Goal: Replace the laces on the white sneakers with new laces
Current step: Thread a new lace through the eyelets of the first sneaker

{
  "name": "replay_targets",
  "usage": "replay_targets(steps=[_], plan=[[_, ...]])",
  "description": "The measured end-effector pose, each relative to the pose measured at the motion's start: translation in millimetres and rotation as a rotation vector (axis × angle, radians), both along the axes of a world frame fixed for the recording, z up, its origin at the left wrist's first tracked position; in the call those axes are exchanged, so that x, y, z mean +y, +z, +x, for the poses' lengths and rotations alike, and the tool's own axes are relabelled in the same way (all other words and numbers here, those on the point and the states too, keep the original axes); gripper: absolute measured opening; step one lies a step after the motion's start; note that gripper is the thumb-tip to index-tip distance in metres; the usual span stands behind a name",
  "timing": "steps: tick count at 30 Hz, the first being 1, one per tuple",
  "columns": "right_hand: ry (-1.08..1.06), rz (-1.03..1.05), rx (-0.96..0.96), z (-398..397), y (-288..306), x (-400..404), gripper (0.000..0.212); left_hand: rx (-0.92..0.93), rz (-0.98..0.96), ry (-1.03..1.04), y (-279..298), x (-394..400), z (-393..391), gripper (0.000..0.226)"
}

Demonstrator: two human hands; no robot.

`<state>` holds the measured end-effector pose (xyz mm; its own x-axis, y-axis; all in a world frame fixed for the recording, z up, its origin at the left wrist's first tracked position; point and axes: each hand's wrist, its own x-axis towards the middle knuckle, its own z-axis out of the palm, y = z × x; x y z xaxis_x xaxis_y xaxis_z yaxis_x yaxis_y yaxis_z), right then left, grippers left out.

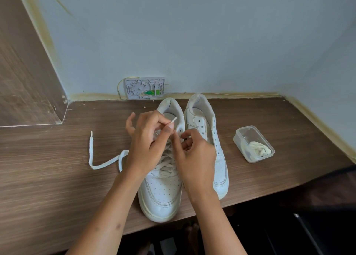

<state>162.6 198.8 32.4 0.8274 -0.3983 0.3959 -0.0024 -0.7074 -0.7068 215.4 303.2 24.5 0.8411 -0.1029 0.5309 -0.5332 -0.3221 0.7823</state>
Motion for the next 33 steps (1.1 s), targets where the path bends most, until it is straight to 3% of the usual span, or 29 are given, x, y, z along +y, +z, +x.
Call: replay_targets(steps=[11, 17, 23, 33], plan=[[0.011, 0.012, 0.083, 8.1, -1.3, -7.6, 0.038, -0.053, 0.057, -0.081, 3.4, 3.7, -1.8, 0.023], [0.111, 0.181, 0.177, 8.4, -3.5, -16.5, 0.024, -0.279, 0.415, 0.242, -0.7, 7.7, 4.4, 0.005], [0.144, 0.216, 0.177, 6.9, -1.8, -19.1, 0.025, -0.433, 0.500, 0.256, 1.6, 10.6, 9.5, 0.015], [0.155, 0.216, 0.167, 5.1, -0.9, -17.0, 0.026, -0.378, 0.649, 0.227, 13.1, 3.5, 13.6, 0.006]])
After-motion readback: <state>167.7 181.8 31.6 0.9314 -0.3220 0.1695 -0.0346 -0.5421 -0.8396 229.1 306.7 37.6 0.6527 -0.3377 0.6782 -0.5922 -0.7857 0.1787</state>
